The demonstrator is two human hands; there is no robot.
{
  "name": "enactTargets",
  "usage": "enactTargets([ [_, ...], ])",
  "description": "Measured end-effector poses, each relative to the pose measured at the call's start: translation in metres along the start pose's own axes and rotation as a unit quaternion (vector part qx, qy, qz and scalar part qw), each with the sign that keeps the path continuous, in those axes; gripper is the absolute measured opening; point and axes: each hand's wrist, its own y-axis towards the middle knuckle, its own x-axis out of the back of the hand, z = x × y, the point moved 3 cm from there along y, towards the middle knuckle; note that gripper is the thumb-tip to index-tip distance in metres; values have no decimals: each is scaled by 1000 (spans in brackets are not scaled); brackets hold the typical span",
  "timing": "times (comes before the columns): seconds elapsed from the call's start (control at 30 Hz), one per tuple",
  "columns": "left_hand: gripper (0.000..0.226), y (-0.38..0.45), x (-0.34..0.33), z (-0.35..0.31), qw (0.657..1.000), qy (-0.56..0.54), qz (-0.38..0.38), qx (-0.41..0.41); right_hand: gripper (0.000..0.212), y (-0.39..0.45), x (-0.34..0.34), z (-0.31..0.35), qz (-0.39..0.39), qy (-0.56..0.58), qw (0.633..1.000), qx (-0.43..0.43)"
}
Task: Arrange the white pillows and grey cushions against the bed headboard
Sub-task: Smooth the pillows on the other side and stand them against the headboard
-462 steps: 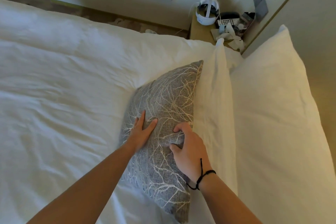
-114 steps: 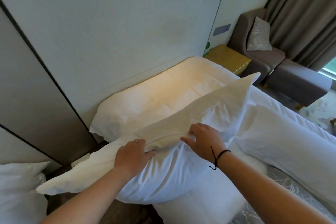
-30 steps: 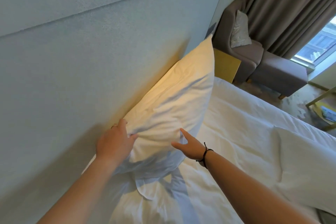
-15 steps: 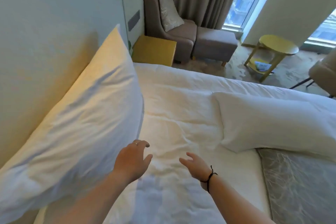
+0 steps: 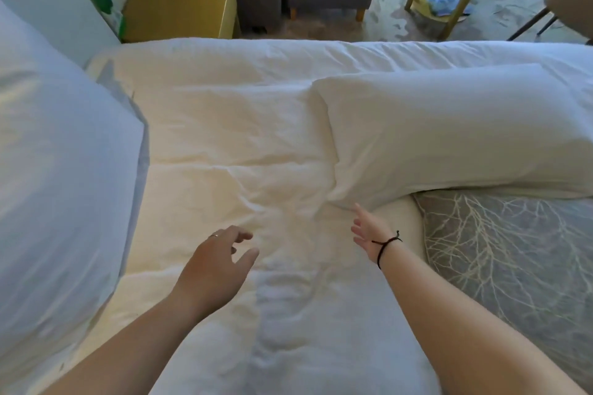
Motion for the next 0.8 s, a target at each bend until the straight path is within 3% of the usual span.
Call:
enactTargets([
  [0.1, 20, 1, -15, 5, 1000, -6, -12, 26, 19, 30, -16, 23, 41, 118, 992, -11],
  [0.2, 21, 4, -25, 9, 999, -7, -18, 51, 34, 46, -34, 36, 72, 216, 973, -29],
  [0.27, 21, 7, -32, 9, 998, -1, -17, 60, 35, 55, -42, 43, 100, 317, 942, -50],
  [0.37, 21, 14, -38, 5, 998, 3, -15, 63, 7, 62, -42, 55, 103, 414, 904, -37],
  [0.53, 18, 26, -49, -13, 999, -13, -8, 48, 6, 64, -24, 51, 32, 402, 915, 0],
  [0.6, 15, 25, -54, -20, 999, -29, 1, 44, 21, 58, -14, 40, 7, 374, 927, 11],
  [0.8, 17, 2, -60, -36, 999, -47, 19, 8, 13, 27, 33, 1, -56, 289, 955, 41],
])
